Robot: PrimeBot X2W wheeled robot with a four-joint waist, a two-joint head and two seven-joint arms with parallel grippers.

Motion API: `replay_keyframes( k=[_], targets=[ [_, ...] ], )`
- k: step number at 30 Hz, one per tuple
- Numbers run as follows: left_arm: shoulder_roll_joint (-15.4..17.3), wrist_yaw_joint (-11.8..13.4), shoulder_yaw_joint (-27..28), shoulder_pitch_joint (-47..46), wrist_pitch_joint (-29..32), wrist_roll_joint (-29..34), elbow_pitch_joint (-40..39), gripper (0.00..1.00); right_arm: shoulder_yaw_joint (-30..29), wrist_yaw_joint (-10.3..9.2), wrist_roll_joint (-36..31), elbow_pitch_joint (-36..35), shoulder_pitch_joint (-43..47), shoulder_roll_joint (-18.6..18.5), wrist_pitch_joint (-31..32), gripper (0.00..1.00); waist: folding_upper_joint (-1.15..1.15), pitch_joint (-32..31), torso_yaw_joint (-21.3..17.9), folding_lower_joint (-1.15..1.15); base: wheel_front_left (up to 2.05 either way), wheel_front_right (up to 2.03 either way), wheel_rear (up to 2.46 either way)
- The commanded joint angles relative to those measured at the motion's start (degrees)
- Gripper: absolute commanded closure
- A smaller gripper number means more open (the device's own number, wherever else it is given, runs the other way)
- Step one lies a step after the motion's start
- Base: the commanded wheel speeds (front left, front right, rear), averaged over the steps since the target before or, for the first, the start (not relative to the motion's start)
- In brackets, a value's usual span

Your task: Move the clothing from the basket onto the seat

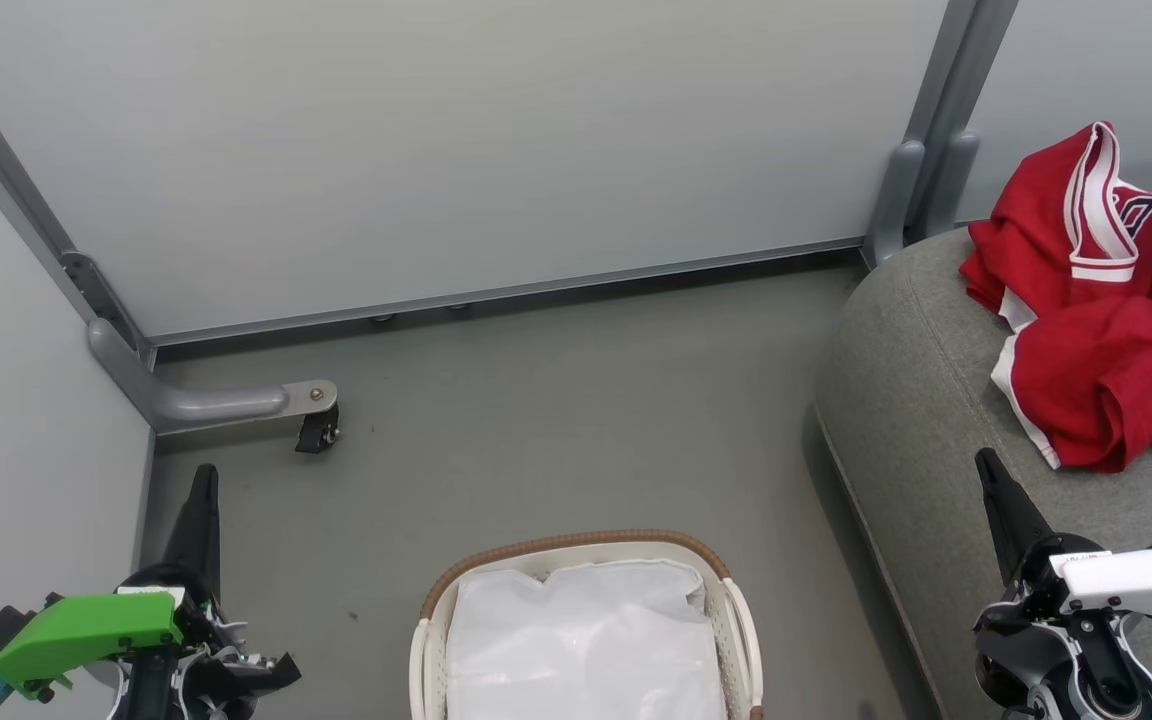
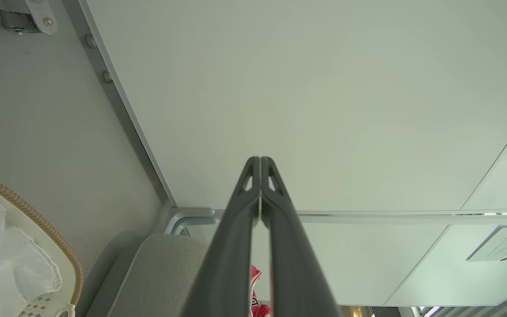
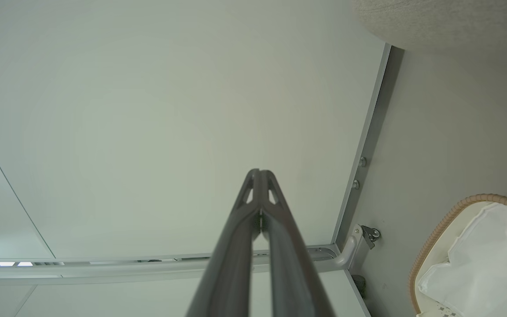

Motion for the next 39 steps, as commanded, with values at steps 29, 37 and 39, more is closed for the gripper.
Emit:
replay_keyframes(
  k=[29,37,39],
  targets=[
    [0.3,-0.2,0.1,-0.6,0.2,-0.2,-0.1,1.00,-0.1,-0.02,0.2,-0.2,-0.4,-0.3,0.2,1.00,0.00,0.0,0.0,0.00,0.00,0.00,0.00],
    [0.3,-0.2,0.1,-0.6,0.2,-0.2,-0.1,1.00,-0.1,-0.01,0.2,-0.2,-0.4,-0.3,0.2,1.00,0.00,0.0,0.0,0.00,0.00,0.00,0.00],
    [0.3,-0.2,0.1,-0.6,0.2,-0.2,-0.1,1.00,-0.1,-0.01,0.2,-0.2,-0.4,-0.3,0.2,1.00,0.00,0.0,0.0,0.00,0.00,0.00,0.00]
  ],
)
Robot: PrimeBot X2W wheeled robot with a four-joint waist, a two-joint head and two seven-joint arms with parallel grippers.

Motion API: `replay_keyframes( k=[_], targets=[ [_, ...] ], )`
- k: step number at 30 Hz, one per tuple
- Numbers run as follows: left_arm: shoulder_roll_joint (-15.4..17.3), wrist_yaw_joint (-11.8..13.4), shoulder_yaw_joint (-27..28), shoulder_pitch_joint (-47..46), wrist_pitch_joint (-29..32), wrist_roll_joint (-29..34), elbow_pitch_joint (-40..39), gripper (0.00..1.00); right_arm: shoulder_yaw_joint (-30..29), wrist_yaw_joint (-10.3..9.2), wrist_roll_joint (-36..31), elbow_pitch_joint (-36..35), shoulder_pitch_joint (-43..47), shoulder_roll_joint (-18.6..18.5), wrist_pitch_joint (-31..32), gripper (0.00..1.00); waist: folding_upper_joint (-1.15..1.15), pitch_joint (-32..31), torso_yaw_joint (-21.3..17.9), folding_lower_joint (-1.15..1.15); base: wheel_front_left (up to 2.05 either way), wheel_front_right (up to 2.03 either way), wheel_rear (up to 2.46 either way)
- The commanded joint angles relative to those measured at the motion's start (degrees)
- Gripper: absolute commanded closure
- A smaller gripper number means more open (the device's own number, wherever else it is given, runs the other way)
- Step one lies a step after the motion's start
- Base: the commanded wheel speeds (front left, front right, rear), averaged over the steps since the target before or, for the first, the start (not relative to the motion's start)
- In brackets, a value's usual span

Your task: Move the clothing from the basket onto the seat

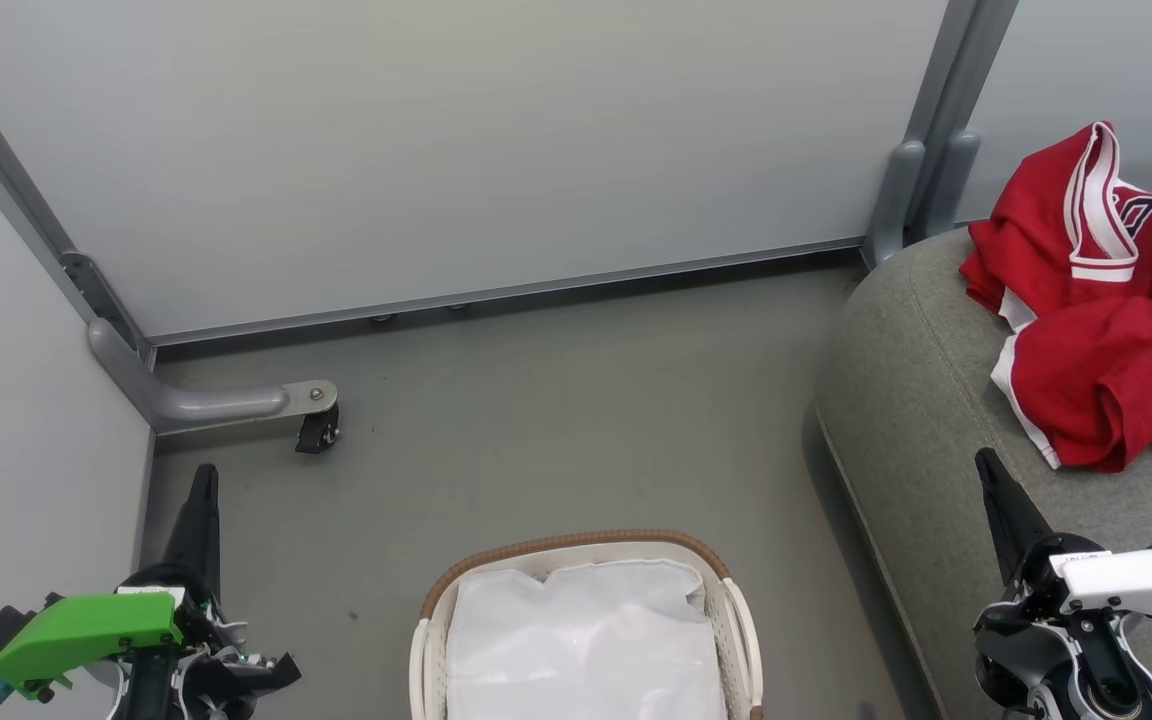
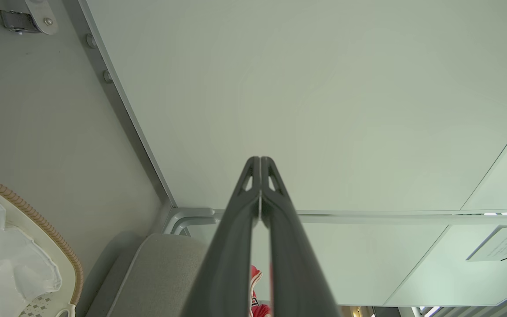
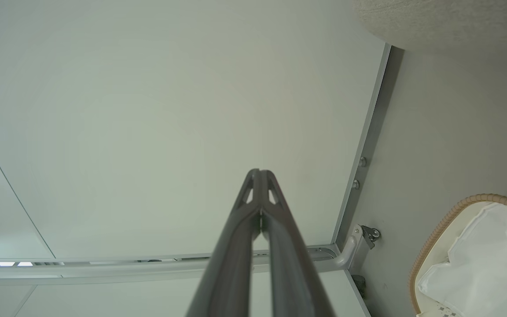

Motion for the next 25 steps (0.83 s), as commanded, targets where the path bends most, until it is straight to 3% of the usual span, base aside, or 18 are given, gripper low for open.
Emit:
replay_keyframes(
  k=[1,25],
  targets=[
    [0.3,-0.2,0.1,-0.6,0.1,-0.2,-0.1,1.00,-0.1,0.00,0.2,-0.2,-0.4,-0.3,0.2,1.00,0.00,0.0,0.0,0.00,0.00,0.00,0.00],
    [0.3,-0.2,0.1,-0.6,0.1,-0.2,-0.1,1.00,-0.1,0.00,0.2,-0.2,-0.4,-0.3,0.2,1.00,0.00,0.0,0.0,0.00,0.00,0.00,0.00]
  ],
)
